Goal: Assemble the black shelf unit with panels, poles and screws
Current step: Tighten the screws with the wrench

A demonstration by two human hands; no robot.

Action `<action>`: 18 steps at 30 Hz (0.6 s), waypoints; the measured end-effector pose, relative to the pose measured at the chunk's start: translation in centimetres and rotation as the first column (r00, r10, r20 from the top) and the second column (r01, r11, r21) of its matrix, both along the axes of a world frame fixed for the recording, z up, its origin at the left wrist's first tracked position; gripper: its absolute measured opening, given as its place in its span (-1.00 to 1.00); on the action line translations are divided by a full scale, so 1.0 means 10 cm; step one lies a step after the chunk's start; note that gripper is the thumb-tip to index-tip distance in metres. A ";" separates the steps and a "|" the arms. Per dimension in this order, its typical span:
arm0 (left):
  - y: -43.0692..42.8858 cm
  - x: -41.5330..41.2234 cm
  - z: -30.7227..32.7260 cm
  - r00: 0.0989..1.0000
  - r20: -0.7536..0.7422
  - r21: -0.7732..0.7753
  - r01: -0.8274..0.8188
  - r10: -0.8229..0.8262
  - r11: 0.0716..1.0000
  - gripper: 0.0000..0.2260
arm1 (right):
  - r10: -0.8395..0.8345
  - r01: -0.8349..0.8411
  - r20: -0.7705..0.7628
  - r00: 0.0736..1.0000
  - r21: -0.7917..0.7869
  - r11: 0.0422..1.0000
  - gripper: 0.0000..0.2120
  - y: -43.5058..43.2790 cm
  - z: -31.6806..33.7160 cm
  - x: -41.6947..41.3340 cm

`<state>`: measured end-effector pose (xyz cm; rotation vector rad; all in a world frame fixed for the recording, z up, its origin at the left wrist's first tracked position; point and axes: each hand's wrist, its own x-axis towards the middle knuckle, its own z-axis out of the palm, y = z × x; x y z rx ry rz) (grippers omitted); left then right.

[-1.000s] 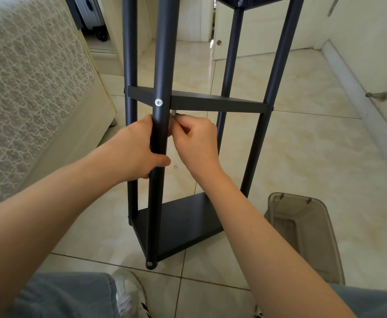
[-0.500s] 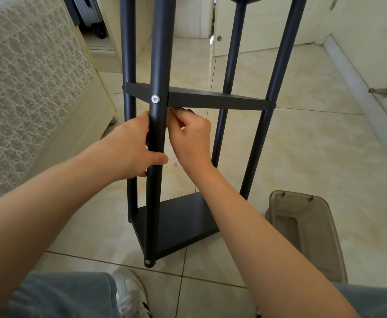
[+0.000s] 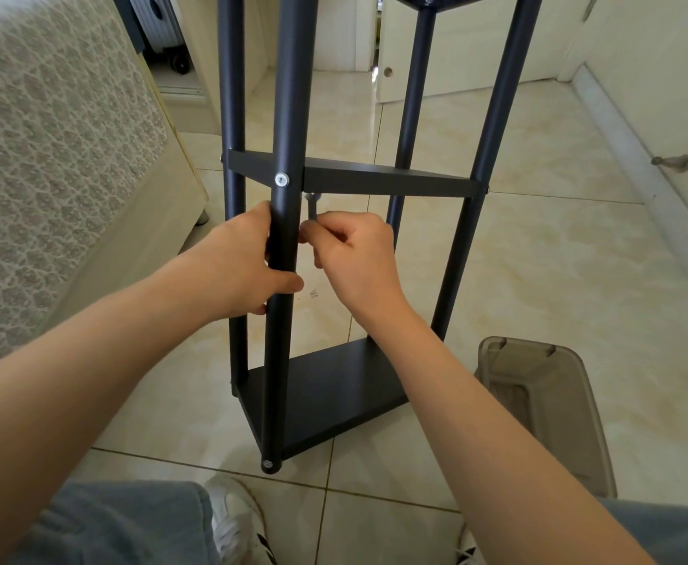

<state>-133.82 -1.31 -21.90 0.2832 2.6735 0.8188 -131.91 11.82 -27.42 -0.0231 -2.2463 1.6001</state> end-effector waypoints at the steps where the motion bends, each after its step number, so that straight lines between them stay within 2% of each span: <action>1: 0.00 0.00 0.00 1.000 0.003 0.001 0.000 0.000 1.000 -0.46 | 0.003 -0.003 -0.003 1.000 -0.002 1.000 -0.68 0.00 0.01 0.00; 8: -0.02 -0.01 0.00 1.000 0.005 0.007 -0.005 0.005 1.000 -0.44 | -0.006 0.005 -0.054 0.999 -0.018 1.000 -0.70 -0.01 0.06 -0.03; 18: -0.01 -0.01 0.01 1.000 -0.003 0.004 0.005 -0.005 1.000 -0.45 | -0.054 0.061 -0.111 0.992 0.061 0.996 -0.75 -0.05 -0.04 -0.10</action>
